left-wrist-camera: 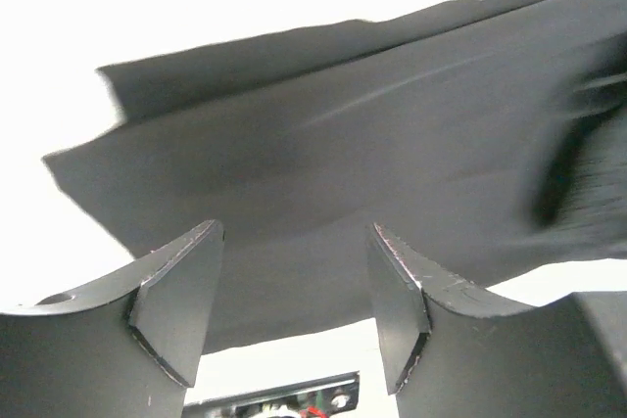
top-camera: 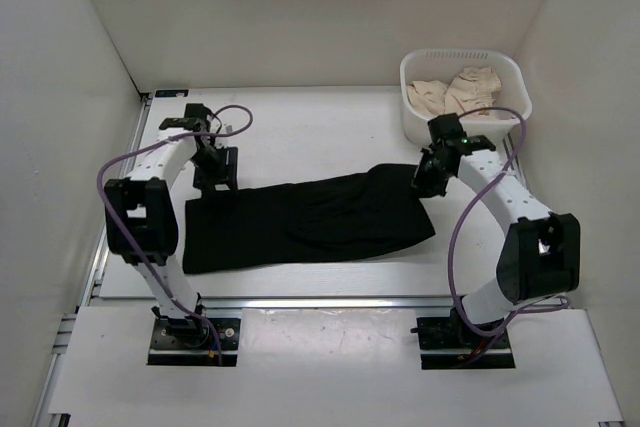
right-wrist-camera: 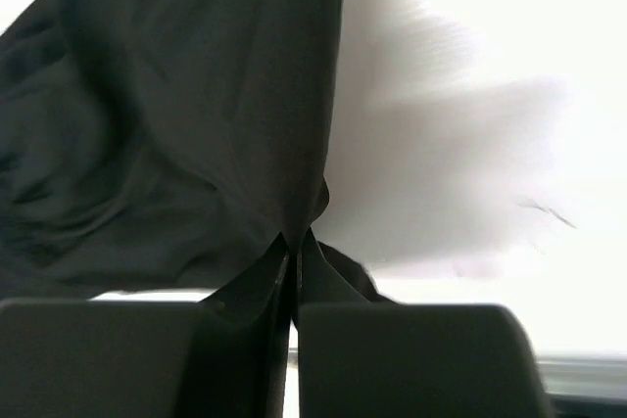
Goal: Fold and stack the trousers
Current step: Fold the trousers
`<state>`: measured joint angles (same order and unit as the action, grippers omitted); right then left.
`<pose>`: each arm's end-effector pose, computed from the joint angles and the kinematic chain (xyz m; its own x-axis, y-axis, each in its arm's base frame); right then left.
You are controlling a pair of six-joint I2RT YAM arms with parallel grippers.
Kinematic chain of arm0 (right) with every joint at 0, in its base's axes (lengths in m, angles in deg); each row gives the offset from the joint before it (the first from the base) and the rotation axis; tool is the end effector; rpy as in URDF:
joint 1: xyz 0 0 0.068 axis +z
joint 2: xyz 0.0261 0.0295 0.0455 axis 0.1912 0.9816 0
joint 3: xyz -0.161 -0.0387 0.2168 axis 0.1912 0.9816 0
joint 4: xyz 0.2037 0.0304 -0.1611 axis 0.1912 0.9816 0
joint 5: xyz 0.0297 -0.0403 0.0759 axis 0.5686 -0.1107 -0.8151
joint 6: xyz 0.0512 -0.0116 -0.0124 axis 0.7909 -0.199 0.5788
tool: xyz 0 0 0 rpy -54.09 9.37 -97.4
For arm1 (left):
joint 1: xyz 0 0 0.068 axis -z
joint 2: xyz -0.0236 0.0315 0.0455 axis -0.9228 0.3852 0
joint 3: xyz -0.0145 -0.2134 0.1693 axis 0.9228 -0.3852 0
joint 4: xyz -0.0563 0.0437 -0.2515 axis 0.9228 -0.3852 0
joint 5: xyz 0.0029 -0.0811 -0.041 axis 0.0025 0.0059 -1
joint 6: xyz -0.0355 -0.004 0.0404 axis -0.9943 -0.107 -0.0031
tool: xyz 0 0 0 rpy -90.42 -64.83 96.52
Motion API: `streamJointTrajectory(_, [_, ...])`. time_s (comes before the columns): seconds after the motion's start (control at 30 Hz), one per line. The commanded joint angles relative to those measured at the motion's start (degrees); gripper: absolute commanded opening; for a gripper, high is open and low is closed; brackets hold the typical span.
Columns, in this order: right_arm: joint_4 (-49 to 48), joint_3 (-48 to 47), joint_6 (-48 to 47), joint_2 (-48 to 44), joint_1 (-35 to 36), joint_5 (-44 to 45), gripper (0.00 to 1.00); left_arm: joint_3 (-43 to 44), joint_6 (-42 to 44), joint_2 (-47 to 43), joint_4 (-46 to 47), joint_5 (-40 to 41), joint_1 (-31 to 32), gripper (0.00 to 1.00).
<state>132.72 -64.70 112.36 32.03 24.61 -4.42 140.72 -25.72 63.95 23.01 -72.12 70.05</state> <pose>0.2958 0.0728 0.2473 -0.8763 0.3343 -0.3469 0.2559 0.9331 0.2528 0.3507 -0.0233 0.2231 -0.9836 0.0426 -0.1754 0.0758 0.9794 -0.1871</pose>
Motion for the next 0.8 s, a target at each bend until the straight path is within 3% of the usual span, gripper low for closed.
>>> streamJointTrajectory(0.0, [18.1,-12.8,-1.7,-3.6,1.9,9.0,0.0,-6.0,0.2,-2.7,-0.3,5.8,-1.4,0.71])
streamJointTrajectory(0.13, [25.9,-29.4,1.8,0.2,12.6,13.7,0.0,-11.4,0.2,-1.6,2.2,6.6,-1.4,0.73])
streamJointTrajectory(0.17, [28.3,-32.5,2.6,2.0,18.4,14.3,0.0,-11.4,0.2,-1.6,2.8,5.9,-1.4,0.73])
streamJointTrajectory(0.33, [29.8,-52.9,2.9,22.8,36.9,11.1,0.0,-10.0,0.2,5.4,2.8,0.9,-0.2,0.76])
streamJointTrajectory(0.43, [30.5,-68.3,2.0,36.0,41.4,9.4,0.0,-8.7,0.2,7.7,2.8,-6.6,0.4,0.72])
streamJointTrajectory(0.5, [25.4,-69.1,1.5,40.3,42.8,6.8,0.0,-7.1,0.2,9.9,2.8,-9.5,2.0,0.64])
streamJointTrajectory(0.57, [20.3,-63.2,2.3,40.8,43.4,3.0,0.0,-6.4,0.2,12.2,2.8,-9.6,2.7,0.54])
streamJointTrajectory(0.6, [17.0,-62.1,2.9,40.8,43.4,3.0,0.0,-5.6,0.2,13.0,2.8,-8.9,2.7,0.39])
streamJointTrajectory(0.7, [14.2,-62.6,2.9,42.2,43.4,3.0,0.0,-4.7,0.2,15.0,2.8,-8.9,2.7,0.17])
streamJointTrajectory(0.77, [10.0,-62.6,2.9,42.2,44.0,1.6,0.0,-3.4,0.2,15.6,2.8,-8.9,2.7,0.14])
